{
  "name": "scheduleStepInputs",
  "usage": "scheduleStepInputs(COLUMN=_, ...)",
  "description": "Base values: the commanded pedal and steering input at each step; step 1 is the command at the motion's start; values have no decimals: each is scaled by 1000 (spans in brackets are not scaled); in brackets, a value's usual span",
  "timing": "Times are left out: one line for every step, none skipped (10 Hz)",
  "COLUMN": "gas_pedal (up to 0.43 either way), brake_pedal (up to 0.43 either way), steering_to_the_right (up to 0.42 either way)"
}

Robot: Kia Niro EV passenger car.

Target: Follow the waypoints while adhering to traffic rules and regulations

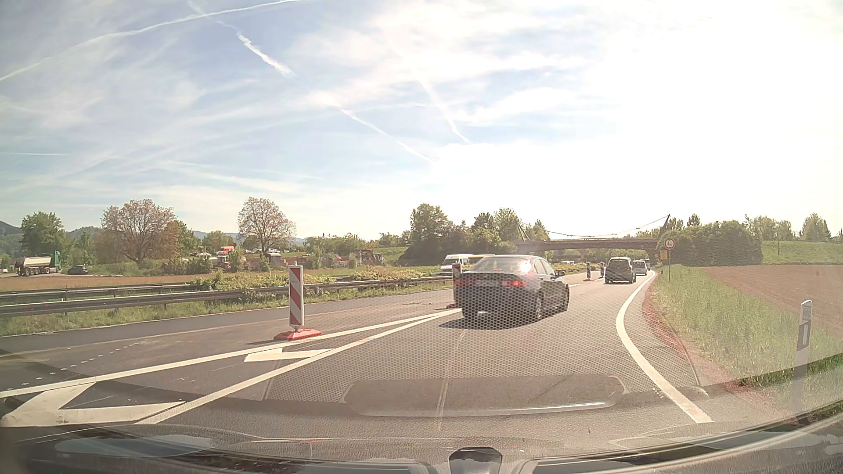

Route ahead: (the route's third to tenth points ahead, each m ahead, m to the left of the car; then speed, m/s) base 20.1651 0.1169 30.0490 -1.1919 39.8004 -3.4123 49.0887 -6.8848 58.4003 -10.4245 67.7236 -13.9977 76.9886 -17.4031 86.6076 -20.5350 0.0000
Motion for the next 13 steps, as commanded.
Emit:
scheduleStepInputs(gas_pedal=0, brake_pedal=0, steering_to_the_right=70)
scheduleStepInputs(gas_pedal=0, brake_pedal=0, steering_to_the_right=70)
scheduleStepInputs(gas_pedal=0, brake_pedal=0, steering_to_the_right=70)
scheduleStepInputs(gas_pedal=87, brake_pedal=0, steering_to_the_right=71)
scheduleStepInputs(gas_pedal=118, brake_pedal=0, steering_to_the_right=71)
scheduleStepInputs(gas_pedal=118, brake_pedal=0, steering_to_the_right=72)
scheduleStepInputs(gas_pedal=118, brake_pedal=0, steering_to_the_right=73)
scheduleStepInputs(gas_pedal=189, brake_pedal=0, steering_to_the_right=76)
scheduleStepInputs(gas_pedal=299, brake_pedal=0, steering_to_the_right=78)
scheduleStepInputs(gas_pedal=358, brake_pedal=0, steering_to_the_right=80)
scheduleStepInputs(gas_pedal=421, brake_pedal=0, steering_to_the_right=80)
scheduleStepInputs(gas_pedal=469, brake_pedal=0, steering_to_the_right=80)
scheduleStepInputs(gas_pedal=512, brake_pedal=0, steering_to_the_right=81)
